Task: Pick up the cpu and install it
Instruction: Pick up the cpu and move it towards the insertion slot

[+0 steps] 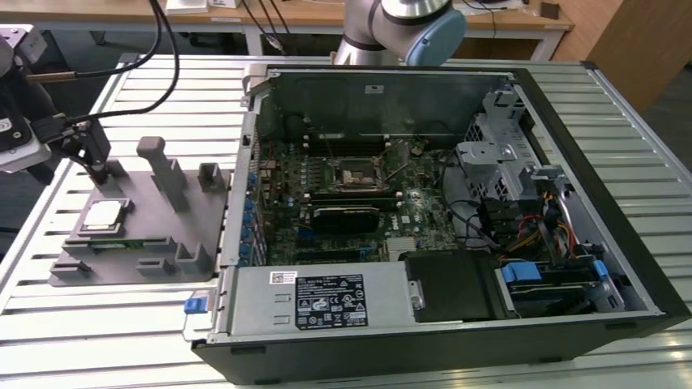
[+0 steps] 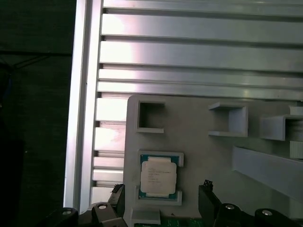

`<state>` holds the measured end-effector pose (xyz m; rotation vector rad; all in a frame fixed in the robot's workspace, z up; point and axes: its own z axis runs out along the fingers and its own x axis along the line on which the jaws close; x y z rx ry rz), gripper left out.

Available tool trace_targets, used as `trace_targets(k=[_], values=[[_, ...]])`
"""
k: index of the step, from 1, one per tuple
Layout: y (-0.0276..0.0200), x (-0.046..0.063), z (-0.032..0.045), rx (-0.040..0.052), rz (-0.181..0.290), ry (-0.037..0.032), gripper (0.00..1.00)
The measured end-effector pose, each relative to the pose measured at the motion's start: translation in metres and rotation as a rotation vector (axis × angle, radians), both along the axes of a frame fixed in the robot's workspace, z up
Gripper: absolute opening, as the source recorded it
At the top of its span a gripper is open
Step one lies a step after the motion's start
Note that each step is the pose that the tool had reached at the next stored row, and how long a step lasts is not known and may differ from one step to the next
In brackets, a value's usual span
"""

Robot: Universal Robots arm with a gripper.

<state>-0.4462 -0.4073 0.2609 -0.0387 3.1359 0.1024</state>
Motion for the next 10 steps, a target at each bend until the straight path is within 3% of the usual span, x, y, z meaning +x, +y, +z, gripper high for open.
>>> trace_targets(k=[10], values=[[-0.0005, -0.0001, -0.0074, -0.0002, -0.001, 0.0004, 0.72]])
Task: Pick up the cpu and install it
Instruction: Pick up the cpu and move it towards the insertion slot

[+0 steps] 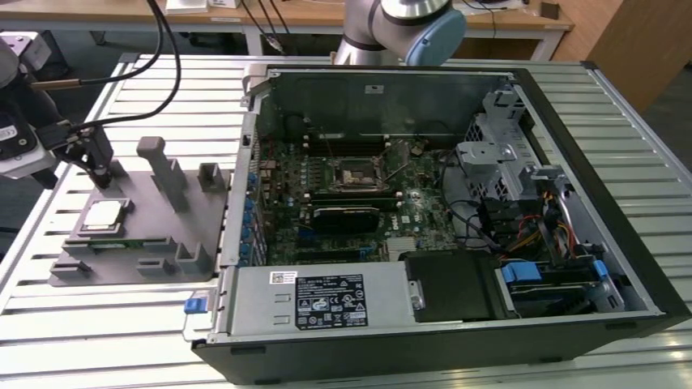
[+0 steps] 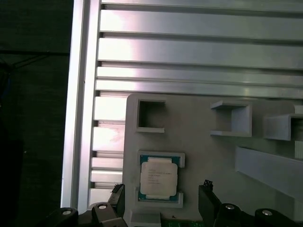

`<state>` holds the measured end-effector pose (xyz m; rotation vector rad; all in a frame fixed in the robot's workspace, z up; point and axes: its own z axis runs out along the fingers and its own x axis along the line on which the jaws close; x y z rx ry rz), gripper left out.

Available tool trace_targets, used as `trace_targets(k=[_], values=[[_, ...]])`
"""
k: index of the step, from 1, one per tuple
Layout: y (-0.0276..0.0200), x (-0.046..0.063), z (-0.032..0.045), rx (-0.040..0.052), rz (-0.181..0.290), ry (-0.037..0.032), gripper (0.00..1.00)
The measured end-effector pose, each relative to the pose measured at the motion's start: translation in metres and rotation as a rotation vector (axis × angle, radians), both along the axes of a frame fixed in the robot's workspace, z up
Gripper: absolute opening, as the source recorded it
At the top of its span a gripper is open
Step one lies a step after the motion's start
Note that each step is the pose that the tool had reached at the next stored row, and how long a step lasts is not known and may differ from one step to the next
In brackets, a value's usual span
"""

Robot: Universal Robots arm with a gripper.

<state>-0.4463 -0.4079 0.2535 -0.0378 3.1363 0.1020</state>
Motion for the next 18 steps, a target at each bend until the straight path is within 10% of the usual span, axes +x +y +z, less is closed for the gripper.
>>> trace_targets(k=[18], values=[[-0.0027, 0.000, -0.0127, 0.0001, 0.000, -0.0001, 0.72]])
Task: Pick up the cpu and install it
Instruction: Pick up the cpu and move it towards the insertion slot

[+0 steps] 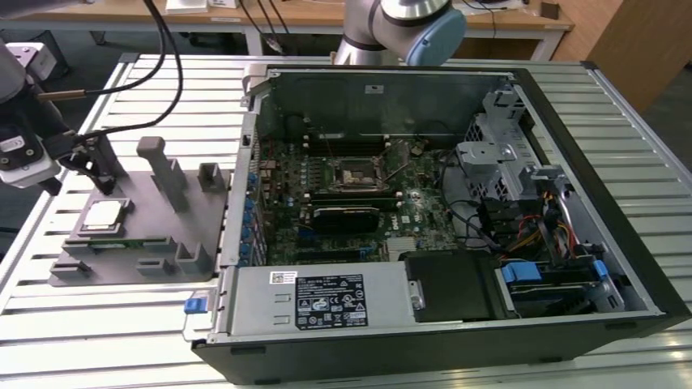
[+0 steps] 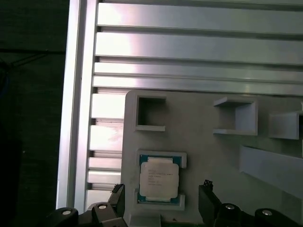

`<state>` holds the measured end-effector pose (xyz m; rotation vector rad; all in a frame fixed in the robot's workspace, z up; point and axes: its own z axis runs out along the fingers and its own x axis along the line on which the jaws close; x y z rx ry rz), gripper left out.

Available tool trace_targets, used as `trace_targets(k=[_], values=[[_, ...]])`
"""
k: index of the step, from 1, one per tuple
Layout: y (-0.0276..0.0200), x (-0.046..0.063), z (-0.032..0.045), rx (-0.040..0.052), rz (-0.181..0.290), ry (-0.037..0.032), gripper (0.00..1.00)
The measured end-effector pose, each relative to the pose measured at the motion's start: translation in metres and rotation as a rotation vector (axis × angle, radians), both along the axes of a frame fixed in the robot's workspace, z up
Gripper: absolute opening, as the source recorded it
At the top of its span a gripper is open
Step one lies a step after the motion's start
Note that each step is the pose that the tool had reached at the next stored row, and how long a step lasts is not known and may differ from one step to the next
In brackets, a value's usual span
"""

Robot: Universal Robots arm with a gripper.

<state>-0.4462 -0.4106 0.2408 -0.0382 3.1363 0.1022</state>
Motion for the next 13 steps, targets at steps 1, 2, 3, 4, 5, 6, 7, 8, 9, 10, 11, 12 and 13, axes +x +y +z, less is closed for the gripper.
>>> trace_targets(k=[1, 2, 3, 4, 5, 6, 7, 8, 9, 10, 11, 12, 13], values=[[-0.0007, 0.000, -0.0015, 0.0001, 0.001, 0.0000, 0.72], [-0.0012, 0.000, -0.0029, 0.0001, 0.001, 0.0000, 0.72], [-0.0013, 0.000, -0.0042, 0.0001, 0.002, 0.0000, 0.72], [-0.0014, 0.000, -0.0054, -0.0017, 0.002, 0.0003, 0.72], [-0.0015, 0.000, -0.0066, -0.0043, 0.002, 0.0002, 0.72], [-0.0015, 0.000, -0.0079, -0.0072, 0.002, 0.0002, 0.72], [-0.0015, 0.000, -0.0097, -0.0084, 0.002, 0.0002, 0.72], [-0.0015, 0.000, -0.0114, -0.0084, 0.002, 0.0001, 0.72], [-0.0015, 0.000, -0.0130, -0.0084, 0.002, 0.0002, 0.72], [-0.0015, 0.000, -0.0145, -0.0085, 0.002, 0.0003, 0.72], [-0.0015, 0.000, -0.0158, -0.0085, 0.002, 0.0003, 0.72], [-0.0015, 0.000, -0.0173, -0.0085, 0.002, 0.0003, 0.72], [-0.0015, 0.000, -0.0188, -0.0085, 0.002, 0.0002, 0.72]])
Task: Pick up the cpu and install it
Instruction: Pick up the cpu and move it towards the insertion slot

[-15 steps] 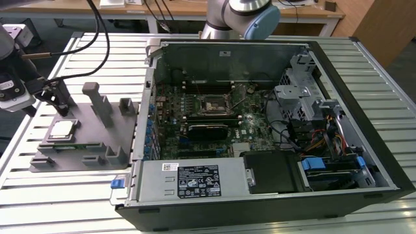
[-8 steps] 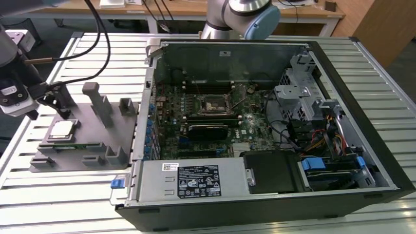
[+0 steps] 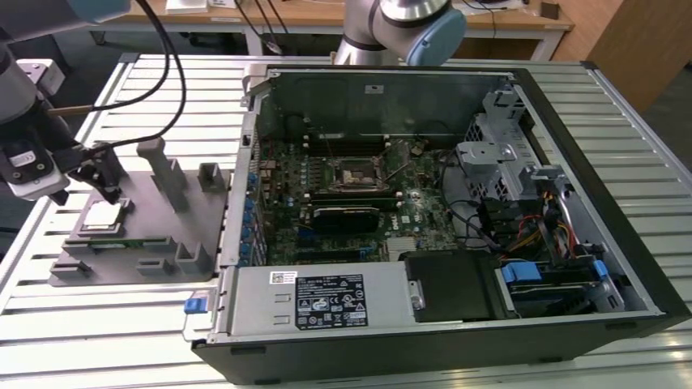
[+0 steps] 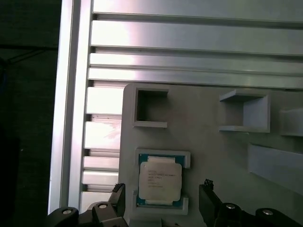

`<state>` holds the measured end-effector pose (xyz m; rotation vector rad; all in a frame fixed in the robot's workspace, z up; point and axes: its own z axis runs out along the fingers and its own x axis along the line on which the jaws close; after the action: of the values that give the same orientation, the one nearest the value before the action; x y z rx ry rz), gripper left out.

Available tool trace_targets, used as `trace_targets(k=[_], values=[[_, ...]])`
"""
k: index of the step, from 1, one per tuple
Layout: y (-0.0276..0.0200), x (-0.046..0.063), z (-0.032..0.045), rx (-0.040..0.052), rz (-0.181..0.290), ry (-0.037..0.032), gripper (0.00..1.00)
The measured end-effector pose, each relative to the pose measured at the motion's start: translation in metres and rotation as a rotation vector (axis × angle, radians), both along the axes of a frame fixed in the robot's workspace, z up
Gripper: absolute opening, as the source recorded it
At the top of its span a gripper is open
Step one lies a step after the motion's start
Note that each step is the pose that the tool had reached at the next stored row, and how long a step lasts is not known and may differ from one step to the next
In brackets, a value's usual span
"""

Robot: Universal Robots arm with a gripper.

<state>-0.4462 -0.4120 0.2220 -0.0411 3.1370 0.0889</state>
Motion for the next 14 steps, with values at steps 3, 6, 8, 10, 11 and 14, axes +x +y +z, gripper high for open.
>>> trace_targets(k=[3, 6, 8, 10, 11, 14], values=[[0.0000, 0.000, -0.0041, 0.0000, 0.000, 0.0000, 0.72], [0.0000, 0.000, -0.0067, 0.0000, 0.000, 0.0000, 0.72], [0.0000, 0.000, -0.0075, 0.0000, 0.000, 0.0002, 0.72], [0.0000, 0.000, -0.0088, 0.0000, -0.001, 0.0000, 0.72], [0.0000, 0.000, -0.0098, 0.0000, -0.002, -0.0001, 0.72], [0.0000, 0.000, -0.0133, 0.0000, -0.006, 0.0000, 0.72]])
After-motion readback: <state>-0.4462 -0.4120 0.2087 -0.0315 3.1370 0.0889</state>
